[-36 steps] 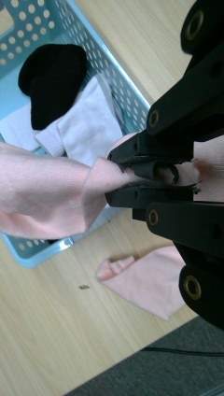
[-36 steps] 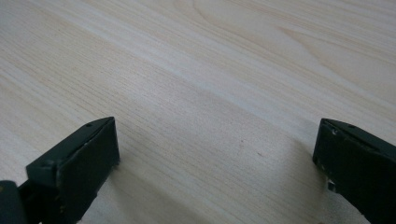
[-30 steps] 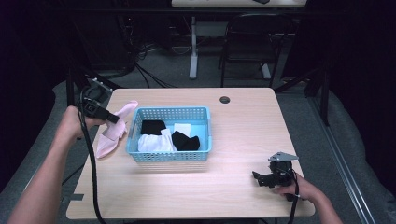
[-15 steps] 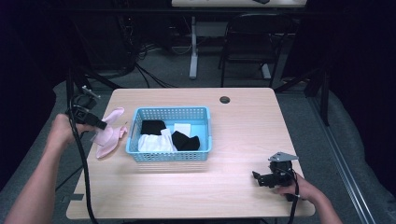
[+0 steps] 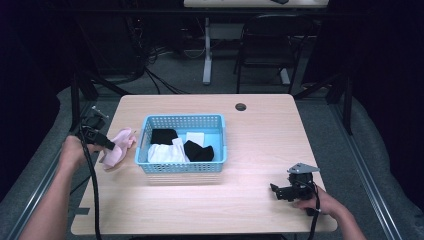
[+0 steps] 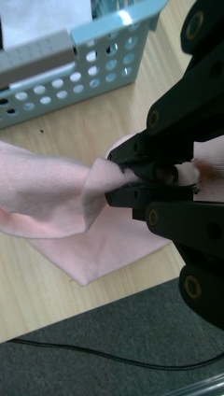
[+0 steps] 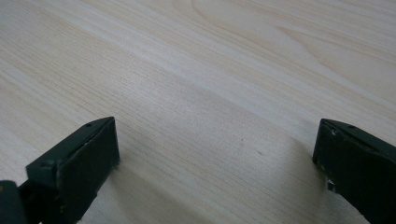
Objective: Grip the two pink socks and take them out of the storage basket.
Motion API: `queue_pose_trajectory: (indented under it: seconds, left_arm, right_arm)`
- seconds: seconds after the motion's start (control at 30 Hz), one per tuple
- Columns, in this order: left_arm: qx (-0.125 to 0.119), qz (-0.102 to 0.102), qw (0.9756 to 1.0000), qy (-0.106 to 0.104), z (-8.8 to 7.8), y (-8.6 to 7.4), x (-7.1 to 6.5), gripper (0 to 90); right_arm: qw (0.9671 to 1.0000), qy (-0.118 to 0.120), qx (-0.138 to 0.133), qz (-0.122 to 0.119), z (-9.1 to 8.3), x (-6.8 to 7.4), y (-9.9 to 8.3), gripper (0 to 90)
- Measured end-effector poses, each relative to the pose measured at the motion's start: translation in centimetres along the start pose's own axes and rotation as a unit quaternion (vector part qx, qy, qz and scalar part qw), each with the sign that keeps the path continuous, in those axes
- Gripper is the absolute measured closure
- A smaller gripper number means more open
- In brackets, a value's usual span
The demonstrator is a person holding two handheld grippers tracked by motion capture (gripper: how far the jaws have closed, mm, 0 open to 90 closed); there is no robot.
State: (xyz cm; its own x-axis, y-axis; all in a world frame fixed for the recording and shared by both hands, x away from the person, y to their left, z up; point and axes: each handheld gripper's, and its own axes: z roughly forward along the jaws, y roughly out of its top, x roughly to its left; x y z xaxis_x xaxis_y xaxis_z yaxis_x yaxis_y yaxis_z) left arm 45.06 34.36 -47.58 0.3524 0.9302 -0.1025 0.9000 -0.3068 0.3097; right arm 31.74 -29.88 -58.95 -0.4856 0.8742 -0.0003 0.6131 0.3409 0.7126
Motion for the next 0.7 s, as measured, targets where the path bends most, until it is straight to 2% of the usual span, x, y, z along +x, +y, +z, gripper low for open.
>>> queue_pose_trajectory:
  seconds: [0.03, 0.13, 0.2, 0.53, 0.63, 0.7]
  left_arm:
    - [0.004, -0.005, 1.0000, -0.007, 0.4, -0.1, 0.1, 81.0]
    - [0.009, -0.004, 1.0000, 0.000, 1.3, -0.2, 0.2, 81.0]
    - [0.019, -0.009, 0.9997, -0.007, 2.4, -0.3, 0.3, 80.7]
    - [0.031, -0.018, 0.9993, -0.010, 5.2, -0.7, 0.5, 78.2]
    - [0.035, -0.022, 0.9991, -0.007, 5.7, -0.9, 0.5, 65.9]
    - [0.030, -0.025, 0.9992, -0.001, 5.4, -1.0, 0.6, 52.2]
  right_arm:
    - [1.0000, 0.000, 0.001, 0.001, 0.0, 0.0, 0.0, 0.0]
    - [1.0000, -0.001, 0.000, 0.001, 0.0, 0.0, 0.0, 0.0]
    - [1.0000, -0.001, 0.000, 0.001, 0.0, 0.0, 0.0, 0.0]
    - [1.0000, -0.001, 0.000, 0.001, 0.0, 0.0, 0.0, 0.0]
    - [1.0000, -0.001, 0.000, 0.001, 0.0, 0.0, 0.0, 0.0]
    - [1.0000, -0.001, 0.000, 0.001, 0.0, 0.0, 0.0, 0.0]
